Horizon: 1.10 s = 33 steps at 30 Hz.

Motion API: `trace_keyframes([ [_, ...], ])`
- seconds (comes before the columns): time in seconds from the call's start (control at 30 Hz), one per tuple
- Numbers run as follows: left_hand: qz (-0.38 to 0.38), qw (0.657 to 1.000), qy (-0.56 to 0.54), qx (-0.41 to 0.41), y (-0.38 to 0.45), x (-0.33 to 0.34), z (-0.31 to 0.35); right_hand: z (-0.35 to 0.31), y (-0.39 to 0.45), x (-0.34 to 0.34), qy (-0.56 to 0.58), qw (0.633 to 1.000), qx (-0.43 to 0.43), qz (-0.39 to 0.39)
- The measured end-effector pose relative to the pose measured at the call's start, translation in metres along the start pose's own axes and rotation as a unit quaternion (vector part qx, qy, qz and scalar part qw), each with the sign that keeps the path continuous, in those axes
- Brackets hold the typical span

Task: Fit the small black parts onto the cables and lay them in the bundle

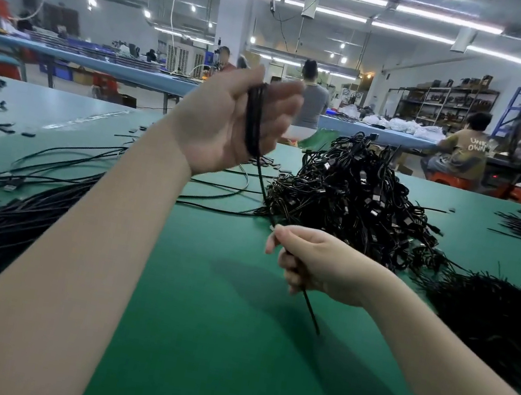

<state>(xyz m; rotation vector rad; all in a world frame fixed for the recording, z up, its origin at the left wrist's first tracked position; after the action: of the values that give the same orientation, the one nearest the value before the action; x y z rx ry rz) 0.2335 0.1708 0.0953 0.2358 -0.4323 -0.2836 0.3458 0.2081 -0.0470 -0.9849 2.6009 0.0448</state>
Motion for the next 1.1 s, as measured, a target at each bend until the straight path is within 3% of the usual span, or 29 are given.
trace_keyframes([
  [0.07, -0.042, 0.990, 0.123, -0.060, -0.009, 0.002, -0.009, 0.005, 0.000, -0.024, -0.117, 0.988, 0.016, 0.096],
  [0.13, -0.057, 0.944, 0.285, -0.156, -0.012, 0.000, -0.032, -0.011, -0.007, -0.056, -0.202, 0.952, -0.025, 0.228],
  [0.2, -0.036, 0.877, 0.417, -0.235, -0.009, -0.006, -0.058, -0.039, -0.018, -0.078, -0.188, 0.923, -0.092, 0.324],
  [0.23, -0.009, 0.866, 0.438, -0.241, -0.003, -0.006, -0.066, -0.053, -0.023, -0.082, -0.161, 0.917, -0.122, 0.343],
  [0.27, 0.030, 0.879, 0.420, -0.223, 0.004, -0.006, -0.070, -0.067, -0.026, -0.081, -0.124, 0.918, -0.148, 0.346],
  [0.33, 0.110, 0.937, 0.292, -0.156, 0.016, -0.003, -0.068, -0.086, -0.027, -0.067, -0.070, 0.928, -0.193, 0.310],
  [0.4, 0.138, 0.973, 0.161, -0.090, 0.022, 0.000, -0.058, -0.091, -0.025, -0.042, -0.066, 0.941, -0.218, 0.250],
  [0.5, 0.111, 0.992, 0.054, -0.029, 0.024, 0.005, -0.041, -0.071, -0.016, -0.018, -0.024, 0.967, -0.186, 0.172],
  [0.6, 0.103, 0.995, -0.003, -0.010, 0.020, 0.007, -0.030, -0.047, -0.010, -0.018, -0.038, 0.978, -0.136, 0.153],
  [0.7, 0.088, 0.996, -0.020, -0.023, 0.020, 0.007, -0.032, -0.035, -0.005, -0.027, 0.069, 0.983, -0.089, 0.147],
  [0.83, 0.043, 0.995, 0.034, -0.083, 0.019, 0.017, -0.053, -0.041, -0.003, -0.026, 0.254, 0.959, -0.054, 0.116],
  [1.1, 0.103, 0.975, 0.155, -0.122, 0.016, 0.002, -0.058, -0.034, -0.001, -0.025, 0.279, 0.947, -0.055, 0.146],
])
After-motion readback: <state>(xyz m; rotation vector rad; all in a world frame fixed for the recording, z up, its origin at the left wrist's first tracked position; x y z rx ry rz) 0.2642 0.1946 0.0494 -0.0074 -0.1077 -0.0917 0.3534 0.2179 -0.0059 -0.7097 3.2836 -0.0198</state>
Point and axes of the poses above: each hand's wrist, its own y-axis towards the middle knuckle, its own x-axis out of the palm, z = x × y, the point moved 8 cm from there along y, towards the middle knuckle, and after that the axes turned 5 degrees about z, right-handed, at the moved point
